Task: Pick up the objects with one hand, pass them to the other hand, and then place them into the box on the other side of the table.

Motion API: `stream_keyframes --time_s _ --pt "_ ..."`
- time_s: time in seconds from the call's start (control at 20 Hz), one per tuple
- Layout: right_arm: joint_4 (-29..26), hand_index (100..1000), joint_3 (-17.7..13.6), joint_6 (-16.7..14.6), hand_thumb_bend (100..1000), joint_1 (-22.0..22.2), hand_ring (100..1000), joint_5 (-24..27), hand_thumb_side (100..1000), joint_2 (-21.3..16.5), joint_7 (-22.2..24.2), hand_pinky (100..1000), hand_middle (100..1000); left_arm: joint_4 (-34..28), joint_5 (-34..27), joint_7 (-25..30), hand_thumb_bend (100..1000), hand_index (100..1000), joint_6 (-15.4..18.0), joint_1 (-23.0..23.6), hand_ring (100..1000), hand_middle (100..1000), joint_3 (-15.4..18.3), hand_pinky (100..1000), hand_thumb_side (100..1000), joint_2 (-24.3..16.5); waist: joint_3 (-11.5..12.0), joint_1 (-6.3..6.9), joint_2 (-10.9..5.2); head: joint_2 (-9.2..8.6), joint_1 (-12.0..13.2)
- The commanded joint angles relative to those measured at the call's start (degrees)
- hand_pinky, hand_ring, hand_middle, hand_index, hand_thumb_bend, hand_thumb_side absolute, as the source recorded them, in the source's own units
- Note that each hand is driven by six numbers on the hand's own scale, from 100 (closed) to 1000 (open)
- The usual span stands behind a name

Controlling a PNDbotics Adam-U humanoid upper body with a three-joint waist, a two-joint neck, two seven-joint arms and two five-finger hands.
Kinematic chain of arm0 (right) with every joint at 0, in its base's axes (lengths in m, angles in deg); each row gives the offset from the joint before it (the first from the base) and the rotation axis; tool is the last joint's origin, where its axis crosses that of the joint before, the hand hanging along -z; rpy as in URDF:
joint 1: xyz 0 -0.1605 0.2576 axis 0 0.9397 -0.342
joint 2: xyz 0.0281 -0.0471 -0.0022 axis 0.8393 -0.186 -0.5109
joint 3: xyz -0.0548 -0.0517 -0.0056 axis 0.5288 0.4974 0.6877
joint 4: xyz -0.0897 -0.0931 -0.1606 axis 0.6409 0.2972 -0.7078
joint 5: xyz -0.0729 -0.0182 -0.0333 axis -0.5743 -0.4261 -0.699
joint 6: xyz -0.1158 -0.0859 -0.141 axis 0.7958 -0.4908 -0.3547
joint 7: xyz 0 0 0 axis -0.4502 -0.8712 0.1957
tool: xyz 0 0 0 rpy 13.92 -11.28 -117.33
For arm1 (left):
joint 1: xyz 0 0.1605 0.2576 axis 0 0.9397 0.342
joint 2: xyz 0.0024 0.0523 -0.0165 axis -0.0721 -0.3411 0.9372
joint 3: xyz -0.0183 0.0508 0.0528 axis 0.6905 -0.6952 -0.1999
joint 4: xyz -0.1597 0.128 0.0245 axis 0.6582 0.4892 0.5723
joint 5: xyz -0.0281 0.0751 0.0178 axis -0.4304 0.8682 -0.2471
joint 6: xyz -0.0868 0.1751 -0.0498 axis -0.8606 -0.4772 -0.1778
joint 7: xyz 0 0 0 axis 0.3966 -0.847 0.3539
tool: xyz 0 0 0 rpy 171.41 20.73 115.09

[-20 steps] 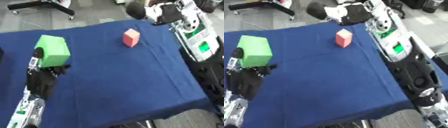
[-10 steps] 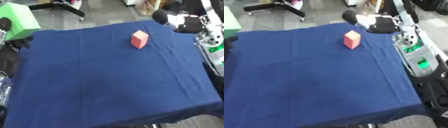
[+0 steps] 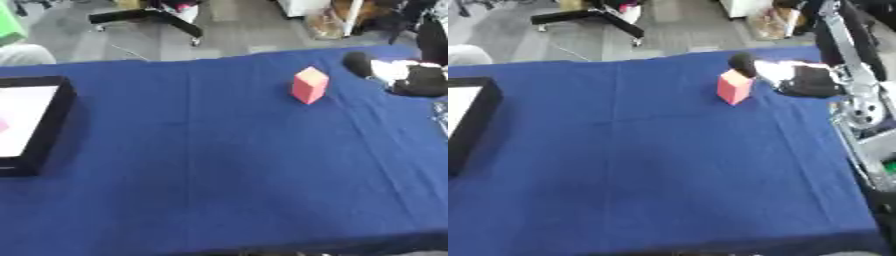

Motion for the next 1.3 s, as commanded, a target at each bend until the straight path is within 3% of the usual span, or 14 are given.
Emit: stream_keyframes --time_s 0.05,0.5,0.55,0.75,0.95,1.1,1.3 --pt "-1.0 945 -0.3 0.1 735 -0.2 970 -0.2 550 -0.5 0.3 844 937 3.3 6.3 -1.0 100 463 -3.4 -1.6 282 185 0.8 754 461 -4.8 -0.2 0.16 -0.81 -0.16 3.5" --pt "-1.0 943 -0.3 0.6 736 0.6 973 -0.2 548 0.1 0.3 844 937 12.2 26.6 3.5 100 491 -11.4 -3.1 297 199 -0.5 723 347 -6.9 -0.9 0.61 -0.78 -0.16 11.8" --pt "-1.0 943 -0.3 0.6 736 0.7 972 -0.2 549 0.1 0.3 844 938 13.4 29.5 4.5 100 502 -12.3 -3.3 306 207 -0.9 718 290 -7.1 -1.0 0.69 -0.78 -0.16 12.4" --pt "-1.0 943 -0.2 0.7 735 0.8 973 -0.2 549 0.2 0.6 844 938 17.3 41.8 10.4 100 543 -14.4 -4.2 339 241 -2.5 701 136 -7.1 -1.3 0.82 -0.8 -0.16 14.2" --pt "-1.0 942 -0.1 0.8 735 1.0 973 -0.2 549 0.2 0.8 844 938 20.6 54.8 17.4 101 587 -14.3 -5.4 372 275 -3.6 692 100 -6.6 -1.5 0.76 -0.81 -0.16 14.7" --pt "-1.0 942 0.0 0.8 734 1.0 973 -0.2 549 0.3 0.9 844 939 22.3 62.2 22.5 180 610 -13.9 -6.2 373 297 -3.6 688 100 -6.1 -1.6 0.73 -0.81 -0.16 14.7" --pt "-1.0 942 0.1 0.7 733 1.1 973 -0.3 549 0.2 1.0 845 938 24.0 70.4 29.1 319 666 -13.6 -6.9 445 354 -3.6 698 100 -5.9 -1.7 0.74 -0.81 -0.16 14.6"
